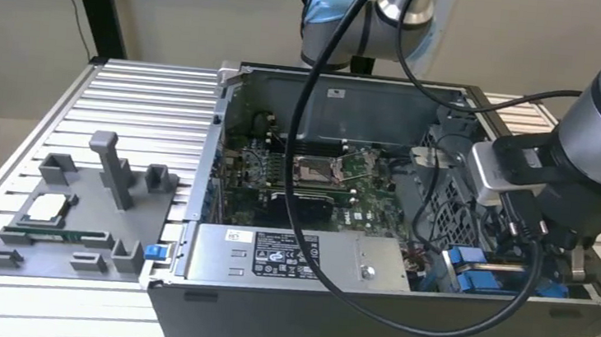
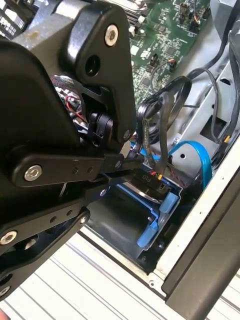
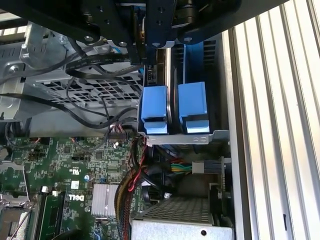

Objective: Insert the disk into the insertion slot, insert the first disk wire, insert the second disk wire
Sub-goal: 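Insert the second disk wire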

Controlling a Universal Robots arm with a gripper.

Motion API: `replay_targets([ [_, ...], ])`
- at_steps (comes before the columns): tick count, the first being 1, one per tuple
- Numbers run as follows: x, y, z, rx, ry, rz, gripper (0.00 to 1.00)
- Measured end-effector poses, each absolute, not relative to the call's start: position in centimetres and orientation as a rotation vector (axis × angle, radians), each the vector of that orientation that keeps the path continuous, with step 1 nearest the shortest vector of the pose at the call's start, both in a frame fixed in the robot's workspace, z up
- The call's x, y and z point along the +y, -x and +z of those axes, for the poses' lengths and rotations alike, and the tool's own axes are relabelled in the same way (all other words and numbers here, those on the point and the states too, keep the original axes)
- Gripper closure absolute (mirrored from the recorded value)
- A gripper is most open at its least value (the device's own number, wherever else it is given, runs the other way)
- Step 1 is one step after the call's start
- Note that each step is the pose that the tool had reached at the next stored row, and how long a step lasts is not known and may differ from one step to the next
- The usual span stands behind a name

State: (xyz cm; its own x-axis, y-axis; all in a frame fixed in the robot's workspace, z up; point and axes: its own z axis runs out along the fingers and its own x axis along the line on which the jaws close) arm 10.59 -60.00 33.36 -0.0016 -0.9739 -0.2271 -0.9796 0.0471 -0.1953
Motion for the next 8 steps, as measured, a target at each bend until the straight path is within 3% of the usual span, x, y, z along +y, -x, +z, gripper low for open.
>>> replay_targets([
  [8,-60.0,-10.63,33.22,2.032,1.981,0.028,1.0],
])
